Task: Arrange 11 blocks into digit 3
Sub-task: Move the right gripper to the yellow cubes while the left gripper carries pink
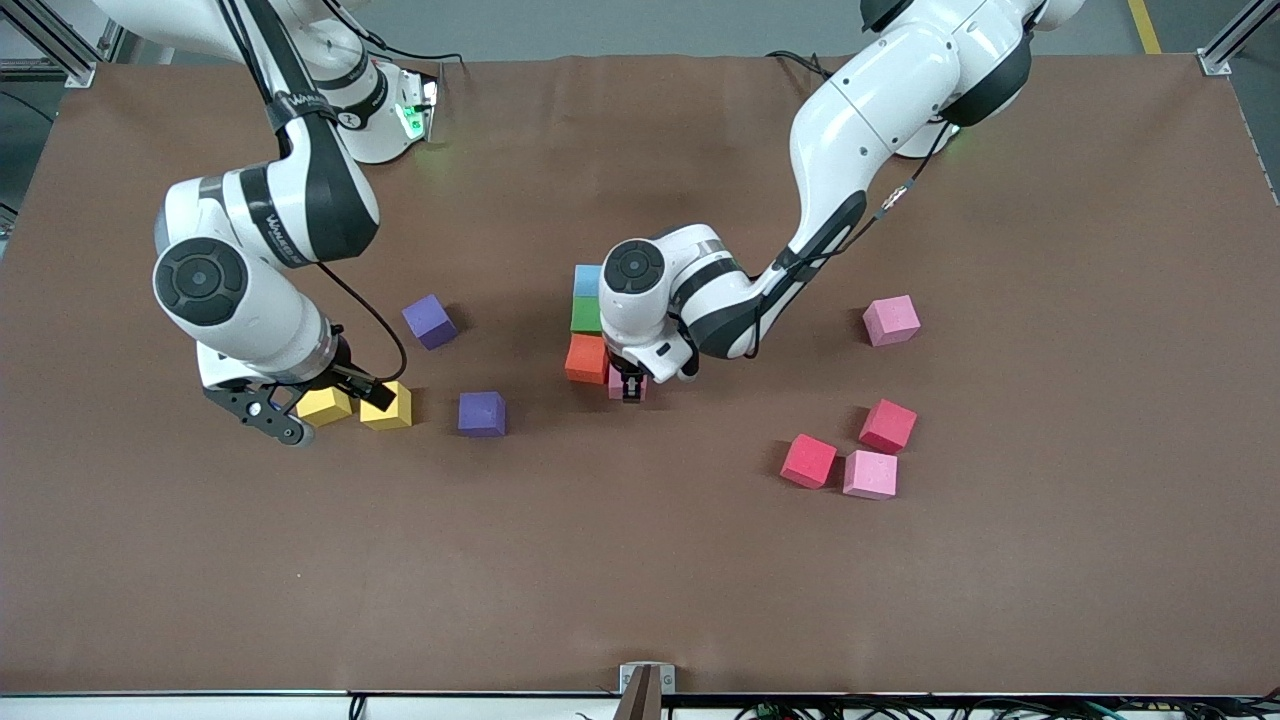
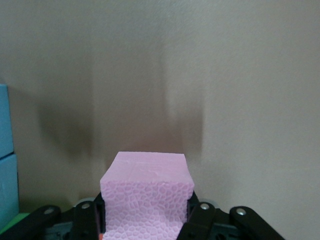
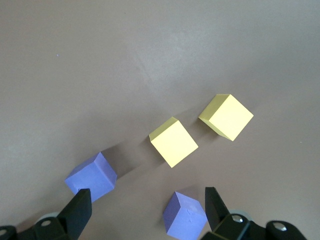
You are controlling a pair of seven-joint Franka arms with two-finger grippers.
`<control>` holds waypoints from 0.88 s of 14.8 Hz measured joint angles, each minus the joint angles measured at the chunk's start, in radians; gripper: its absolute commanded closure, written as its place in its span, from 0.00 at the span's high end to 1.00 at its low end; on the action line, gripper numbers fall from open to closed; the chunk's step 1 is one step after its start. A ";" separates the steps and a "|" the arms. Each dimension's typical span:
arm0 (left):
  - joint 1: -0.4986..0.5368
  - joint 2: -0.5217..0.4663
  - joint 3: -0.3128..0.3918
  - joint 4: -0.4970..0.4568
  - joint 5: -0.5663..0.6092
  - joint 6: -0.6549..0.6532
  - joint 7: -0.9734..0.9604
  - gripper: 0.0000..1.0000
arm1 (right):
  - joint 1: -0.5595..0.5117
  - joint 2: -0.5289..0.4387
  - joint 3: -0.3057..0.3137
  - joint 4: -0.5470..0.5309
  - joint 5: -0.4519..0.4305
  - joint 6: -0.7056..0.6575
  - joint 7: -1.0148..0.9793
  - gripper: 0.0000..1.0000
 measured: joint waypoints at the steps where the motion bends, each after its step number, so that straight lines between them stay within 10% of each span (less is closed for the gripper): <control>1: -0.013 0.000 0.011 0.004 -0.013 0.000 0.000 0.41 | -0.001 0.011 0.000 0.000 0.000 0.005 0.000 1.00; 13: -0.037 -0.001 0.028 0.014 -0.044 -0.022 -0.003 0.41 | -0.033 0.077 0.000 0.001 -0.002 0.090 0.000 1.00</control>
